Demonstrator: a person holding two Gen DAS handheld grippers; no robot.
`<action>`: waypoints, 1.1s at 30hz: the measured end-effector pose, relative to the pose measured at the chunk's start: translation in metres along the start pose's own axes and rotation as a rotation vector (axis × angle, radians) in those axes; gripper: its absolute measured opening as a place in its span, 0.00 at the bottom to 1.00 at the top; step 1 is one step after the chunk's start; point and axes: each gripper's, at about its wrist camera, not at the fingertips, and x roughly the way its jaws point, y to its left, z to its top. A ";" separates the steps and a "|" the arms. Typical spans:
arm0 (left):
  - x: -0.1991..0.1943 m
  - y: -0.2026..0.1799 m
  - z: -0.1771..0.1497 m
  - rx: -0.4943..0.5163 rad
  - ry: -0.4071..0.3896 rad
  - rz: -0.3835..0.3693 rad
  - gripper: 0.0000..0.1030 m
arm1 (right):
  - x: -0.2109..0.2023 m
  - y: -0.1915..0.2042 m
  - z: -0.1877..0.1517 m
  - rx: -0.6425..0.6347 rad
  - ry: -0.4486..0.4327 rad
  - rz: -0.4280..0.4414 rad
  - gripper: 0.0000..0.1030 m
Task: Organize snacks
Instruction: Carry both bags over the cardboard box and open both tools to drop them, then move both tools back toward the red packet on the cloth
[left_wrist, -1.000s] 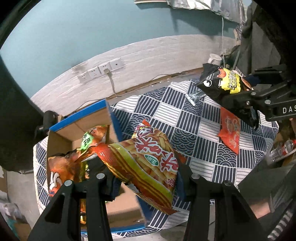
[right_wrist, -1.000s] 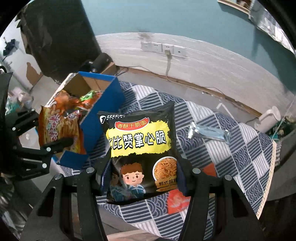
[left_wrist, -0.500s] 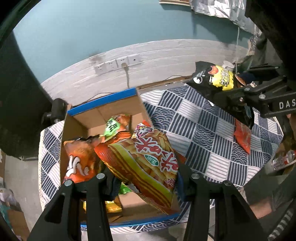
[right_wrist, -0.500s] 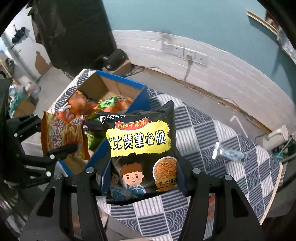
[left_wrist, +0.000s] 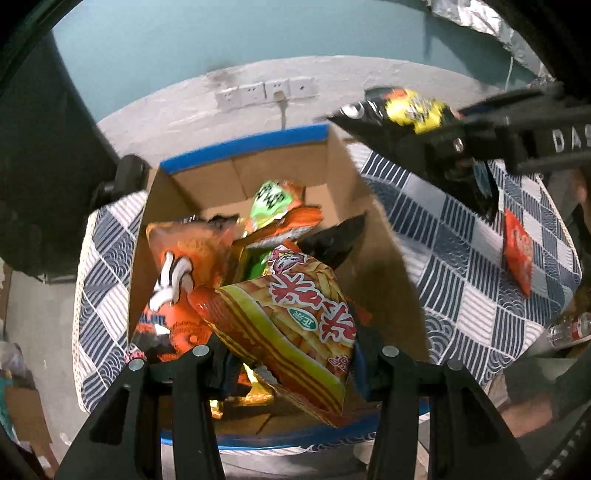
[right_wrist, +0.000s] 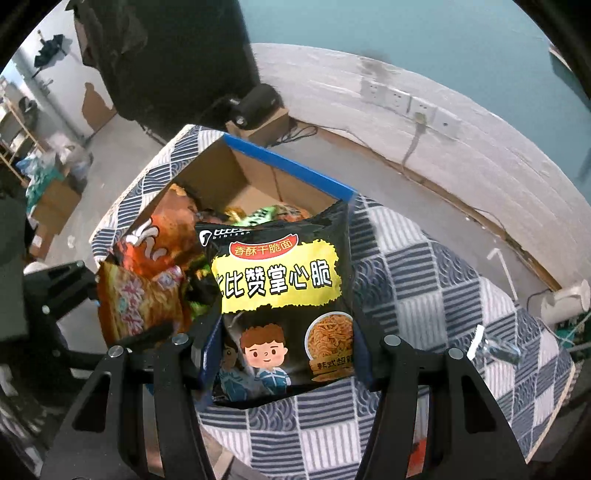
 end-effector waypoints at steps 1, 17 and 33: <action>0.002 0.003 -0.002 -0.010 0.009 -0.001 0.48 | 0.004 0.002 0.003 -0.005 0.004 0.001 0.56; 0.015 0.033 -0.008 -0.114 0.037 -0.056 0.63 | 0.046 0.027 0.035 -0.003 0.048 0.066 0.57; -0.007 0.023 -0.001 -0.095 -0.031 -0.026 0.78 | 0.018 0.012 0.027 0.057 -0.020 0.055 0.73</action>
